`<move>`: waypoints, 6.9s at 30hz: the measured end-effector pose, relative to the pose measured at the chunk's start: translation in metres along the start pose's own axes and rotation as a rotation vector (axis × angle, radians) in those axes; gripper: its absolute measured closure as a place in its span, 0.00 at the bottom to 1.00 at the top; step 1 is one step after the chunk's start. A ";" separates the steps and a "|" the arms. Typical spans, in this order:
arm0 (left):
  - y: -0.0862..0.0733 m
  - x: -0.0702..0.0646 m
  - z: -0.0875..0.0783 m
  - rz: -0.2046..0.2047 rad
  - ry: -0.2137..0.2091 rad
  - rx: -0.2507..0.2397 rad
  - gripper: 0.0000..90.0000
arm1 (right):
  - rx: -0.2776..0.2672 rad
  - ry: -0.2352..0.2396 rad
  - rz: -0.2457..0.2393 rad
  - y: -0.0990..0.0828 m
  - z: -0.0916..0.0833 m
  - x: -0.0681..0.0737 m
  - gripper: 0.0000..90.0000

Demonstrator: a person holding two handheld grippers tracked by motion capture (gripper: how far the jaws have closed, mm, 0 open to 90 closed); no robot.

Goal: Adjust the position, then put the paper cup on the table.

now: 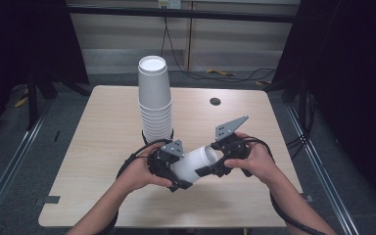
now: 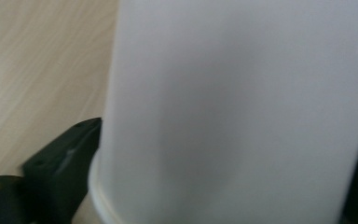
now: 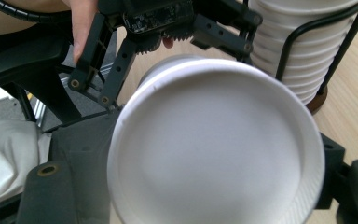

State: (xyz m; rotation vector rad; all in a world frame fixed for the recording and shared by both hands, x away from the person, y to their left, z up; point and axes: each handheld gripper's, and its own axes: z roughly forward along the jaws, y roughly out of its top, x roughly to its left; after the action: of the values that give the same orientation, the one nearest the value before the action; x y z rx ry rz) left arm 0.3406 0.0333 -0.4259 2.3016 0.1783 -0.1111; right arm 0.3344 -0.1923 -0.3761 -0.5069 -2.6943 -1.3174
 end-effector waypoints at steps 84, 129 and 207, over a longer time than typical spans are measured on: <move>0.016 0.000 -0.014 0.059 0.029 0.118 0.12 | 0.283 -0.047 -0.088 -0.011 0.005 0.003 0.29; 0.007 0.005 -0.019 -0.028 0.012 -0.109 0.06 | 0.054 0.005 -0.033 -0.031 -0.014 -0.006 0.28; 0.014 0.005 -0.021 0.088 0.009 -0.087 0.10 | 0.156 0.009 -0.086 -0.020 0.006 -0.007 0.28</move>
State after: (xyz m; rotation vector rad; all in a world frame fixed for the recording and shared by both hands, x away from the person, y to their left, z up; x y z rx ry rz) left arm 0.3481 0.0397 -0.4020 2.2197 0.0845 -0.0478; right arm 0.3349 -0.2007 -0.3964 -0.3722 -2.8105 -1.1123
